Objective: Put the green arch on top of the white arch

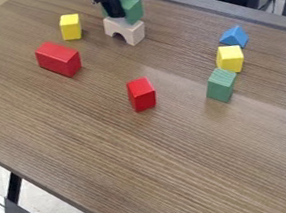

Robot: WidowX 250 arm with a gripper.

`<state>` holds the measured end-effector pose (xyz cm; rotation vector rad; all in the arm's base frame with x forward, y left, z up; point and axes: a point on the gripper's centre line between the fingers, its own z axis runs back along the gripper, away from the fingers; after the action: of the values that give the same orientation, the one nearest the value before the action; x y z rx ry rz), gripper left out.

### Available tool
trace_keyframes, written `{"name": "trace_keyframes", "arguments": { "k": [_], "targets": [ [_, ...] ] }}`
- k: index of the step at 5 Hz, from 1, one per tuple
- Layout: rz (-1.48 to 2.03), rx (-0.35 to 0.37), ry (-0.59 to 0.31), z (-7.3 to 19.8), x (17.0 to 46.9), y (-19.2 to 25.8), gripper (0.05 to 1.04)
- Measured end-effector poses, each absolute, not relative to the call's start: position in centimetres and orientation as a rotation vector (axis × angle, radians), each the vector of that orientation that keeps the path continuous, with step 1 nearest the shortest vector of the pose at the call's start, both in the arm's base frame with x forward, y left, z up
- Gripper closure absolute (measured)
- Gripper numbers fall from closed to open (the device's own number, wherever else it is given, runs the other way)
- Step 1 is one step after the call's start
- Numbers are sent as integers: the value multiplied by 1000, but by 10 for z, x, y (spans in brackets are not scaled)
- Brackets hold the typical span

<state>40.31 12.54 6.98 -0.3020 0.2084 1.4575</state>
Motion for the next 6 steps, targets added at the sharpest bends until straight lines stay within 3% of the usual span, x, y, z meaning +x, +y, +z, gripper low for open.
{"name": "trace_keyframes", "arguments": {
  "k": [4, 5, 6],
  "targets": [
    [1463, -296, 215, 65, 401, 125, 492],
    [1463, -295, 210, 64, 401, 125, 414],
    [1464, -285, 208, 64, 401, 126, 148]
  ]
}}
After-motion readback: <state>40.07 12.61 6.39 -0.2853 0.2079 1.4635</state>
